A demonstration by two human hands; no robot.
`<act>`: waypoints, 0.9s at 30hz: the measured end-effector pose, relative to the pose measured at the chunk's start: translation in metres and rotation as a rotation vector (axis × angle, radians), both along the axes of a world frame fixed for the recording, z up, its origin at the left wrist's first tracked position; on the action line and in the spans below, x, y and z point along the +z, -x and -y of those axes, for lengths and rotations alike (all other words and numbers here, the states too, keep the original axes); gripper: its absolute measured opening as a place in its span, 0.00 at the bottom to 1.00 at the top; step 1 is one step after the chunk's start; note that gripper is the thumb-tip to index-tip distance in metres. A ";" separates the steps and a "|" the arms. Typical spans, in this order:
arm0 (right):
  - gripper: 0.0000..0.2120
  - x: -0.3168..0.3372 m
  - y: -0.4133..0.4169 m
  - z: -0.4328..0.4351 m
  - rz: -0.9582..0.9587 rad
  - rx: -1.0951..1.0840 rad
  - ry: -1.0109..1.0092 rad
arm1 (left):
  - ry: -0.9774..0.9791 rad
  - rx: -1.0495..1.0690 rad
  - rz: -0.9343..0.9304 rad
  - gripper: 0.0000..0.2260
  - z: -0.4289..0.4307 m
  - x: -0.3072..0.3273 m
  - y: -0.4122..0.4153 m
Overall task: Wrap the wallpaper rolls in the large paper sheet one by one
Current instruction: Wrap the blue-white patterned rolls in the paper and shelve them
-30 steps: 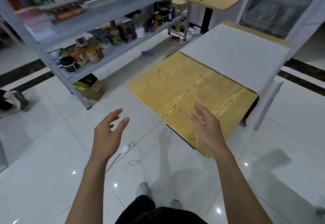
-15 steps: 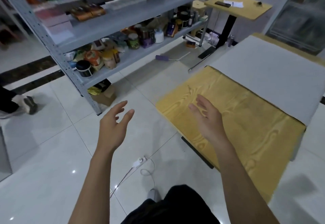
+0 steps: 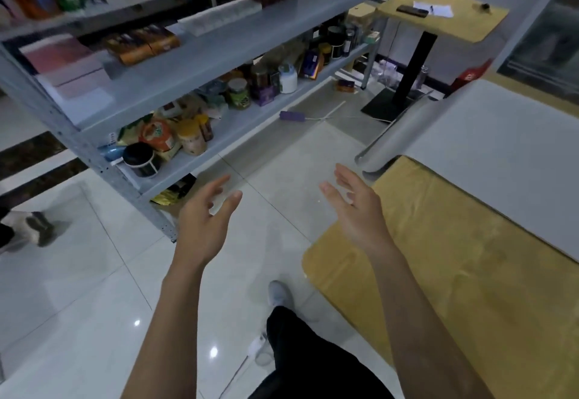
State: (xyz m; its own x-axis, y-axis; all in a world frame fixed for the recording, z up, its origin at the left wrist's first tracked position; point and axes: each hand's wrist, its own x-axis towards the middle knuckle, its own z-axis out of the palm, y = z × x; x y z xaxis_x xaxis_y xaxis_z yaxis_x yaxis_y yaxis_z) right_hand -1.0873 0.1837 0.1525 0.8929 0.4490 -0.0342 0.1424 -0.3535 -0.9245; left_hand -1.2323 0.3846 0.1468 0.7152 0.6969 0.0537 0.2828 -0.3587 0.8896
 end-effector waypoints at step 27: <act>0.29 -0.007 -0.266 -0.231 -0.019 -0.271 0.019 | -0.042 -0.292 -0.063 0.16 -0.256 0.011 -0.341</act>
